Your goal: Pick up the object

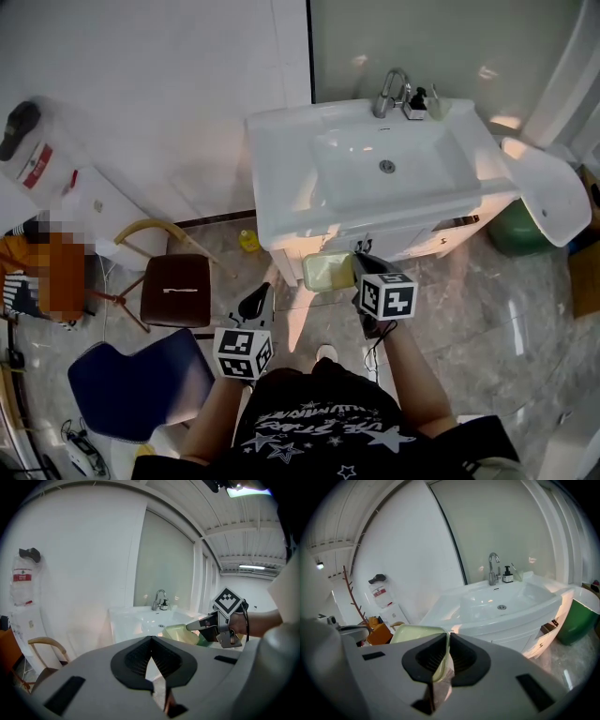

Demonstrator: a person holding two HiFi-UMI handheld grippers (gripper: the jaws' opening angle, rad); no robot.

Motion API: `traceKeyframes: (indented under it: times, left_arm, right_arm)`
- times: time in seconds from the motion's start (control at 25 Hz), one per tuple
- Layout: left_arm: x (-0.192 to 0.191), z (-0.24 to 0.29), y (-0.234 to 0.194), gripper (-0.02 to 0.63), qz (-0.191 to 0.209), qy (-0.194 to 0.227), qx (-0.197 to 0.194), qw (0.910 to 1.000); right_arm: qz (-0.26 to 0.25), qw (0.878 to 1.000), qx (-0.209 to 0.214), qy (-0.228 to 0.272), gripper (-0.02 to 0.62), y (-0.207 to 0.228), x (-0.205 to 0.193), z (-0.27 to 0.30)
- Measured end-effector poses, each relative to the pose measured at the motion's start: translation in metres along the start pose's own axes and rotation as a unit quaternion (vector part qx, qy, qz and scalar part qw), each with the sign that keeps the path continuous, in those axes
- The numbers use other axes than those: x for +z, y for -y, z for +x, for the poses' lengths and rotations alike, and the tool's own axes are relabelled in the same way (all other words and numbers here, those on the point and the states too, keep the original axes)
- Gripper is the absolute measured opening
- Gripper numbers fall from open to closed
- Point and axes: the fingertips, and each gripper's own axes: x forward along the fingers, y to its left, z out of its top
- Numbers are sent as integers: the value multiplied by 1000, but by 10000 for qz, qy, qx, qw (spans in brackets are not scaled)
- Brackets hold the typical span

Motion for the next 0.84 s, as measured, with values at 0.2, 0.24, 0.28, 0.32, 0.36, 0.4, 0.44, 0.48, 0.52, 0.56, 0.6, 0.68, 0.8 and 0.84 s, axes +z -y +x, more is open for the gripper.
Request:
traceKeyframes:
  times: [0.2,0.24,0.28,0.32,0.36,0.4,0.44,0.48,0.52,0.56,0.6,0.68,0.8,0.84]
  left_arm:
    - [-7,-18,0,16,-36,-15,-224,9997]
    - [-11,-25,-2,16,-40,-38,-264,9996]
    - [-15,-33,-4,15,-43,-61,-297,9995]
    - [-19,-41,-8,15,-45,-84,-319,9994]
    - [-23,-50,-12,16,-49,-105,-331,9994]
    - [-27,-58,-16,17,-56,-119,-336,9993]
    - [-31,-66,-21,15,-65,-124,-343,9993]
    - [-33,-74,-25,15,-72,-122,-356,9993]
    - [-36,-82,-28,15,-72,-117,-373,9992]
    - [-38,-90,-31,16,-63,-111,-392,9991]
    - [-39,-97,-33,15,-52,-104,-413,9991]
    - [-43,-112,-35,16,-45,-81,-458,9989]
    - [-49,-134,-34,15,-73,-57,-513,9986]
    - [-50,-142,-34,16,-87,-52,-528,9986]
  right_arm:
    - [86,9998,-198,32,34,-12,-11,-16]
    - [124,9996,-244,43,34,-17,-15,-20]
    - [161,9994,-290,52,34,-22,-19,-24]
    - [195,9992,-334,59,34,-28,-23,-29]
    - [224,9990,-377,64,34,-34,-28,-33]
    - [250,9988,-417,71,34,-40,-33,-38]
    - [274,9986,-452,80,34,-47,-38,-42]
    - [295,9984,-482,86,34,-53,-44,-47]
    - [315,9982,-508,85,34,-60,-50,-51]
    - [334,9980,-537,78,34,-66,-56,-56]
    - [351,9977,-570,73,34,-72,-61,-61]
    - [373,9972,-639,84,34,-82,-72,-72]
    - [393,9964,-741,129,34,-95,-85,-90]
    - [401,9961,-772,145,34,-99,-90,-95]
